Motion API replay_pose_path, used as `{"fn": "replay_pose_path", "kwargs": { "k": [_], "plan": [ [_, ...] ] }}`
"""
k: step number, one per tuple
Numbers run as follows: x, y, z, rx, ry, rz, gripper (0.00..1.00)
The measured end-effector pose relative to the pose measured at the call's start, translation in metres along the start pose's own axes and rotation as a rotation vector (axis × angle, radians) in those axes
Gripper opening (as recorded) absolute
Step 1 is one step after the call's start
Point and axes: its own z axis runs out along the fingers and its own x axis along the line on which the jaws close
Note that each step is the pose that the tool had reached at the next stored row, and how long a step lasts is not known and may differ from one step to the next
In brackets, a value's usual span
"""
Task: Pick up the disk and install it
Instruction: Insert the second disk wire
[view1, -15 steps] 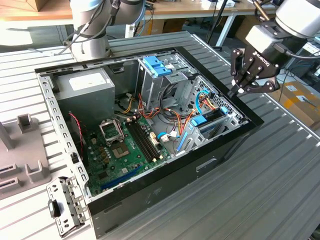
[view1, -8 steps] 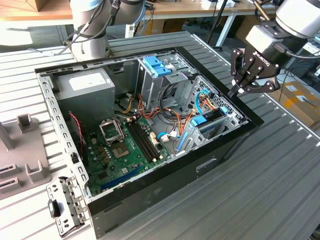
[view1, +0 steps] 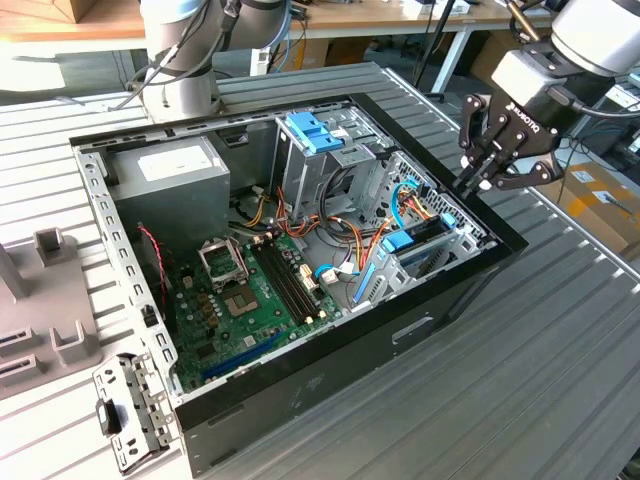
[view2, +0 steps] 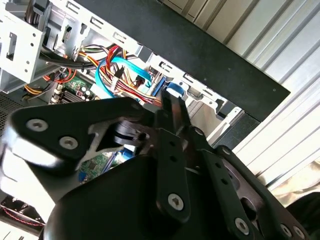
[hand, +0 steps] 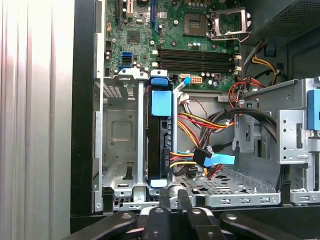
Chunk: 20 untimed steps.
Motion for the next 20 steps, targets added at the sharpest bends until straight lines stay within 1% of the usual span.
{"fn": "replay_pose_path", "kwargs": {
  "k": [1, 2, 3, 4, 6, 7, 11, 13, 14, 15, 18, 20],
  "plan": [
    [0.0000, 0.0000, 0.0000, 0.0000, 0.0000, 0.000, 0.29],
    [0.0000, 0.0000, 0.0000, 0.0000, 0.0001, 0.000, 0.29],
    [0.0000, -0.0001, 0.0000, 0.0000, 0.0000, 0.000, 0.36],
    [-0.0007, -0.0001, -0.0006, 0.0001, 0.0003, 0.000, 0.36],
    [-0.0042, 0.0002, -0.0034, 0.0011, 0.0014, 0.000, 0.36],
    [-0.0064, 0.0008, -0.0033, 0.0014, 0.0014, 0.000, 0.36],
    [-0.0156, 0.0094, -0.0015, 0.0015, 0.0014, 0.000, 0.36],
    [-0.0226, 0.0172, 0.0022, 0.0015, 0.0016, 0.000, 0.36],
    [-0.0247, 0.0200, 0.0047, 0.0015, 0.0026, 0.000, 0.36],
    [-0.0262, 0.0221, 0.0085, 0.0015, 0.0036, 0.000, 0.36],
    [-0.0265, 0.0244, 0.0158, 0.0010, 0.0051, 0.001, 0.36],
    [-0.0263, 0.0247, 0.0184, 0.0007, 0.0052, 0.001, 0.36]
  ]
}}
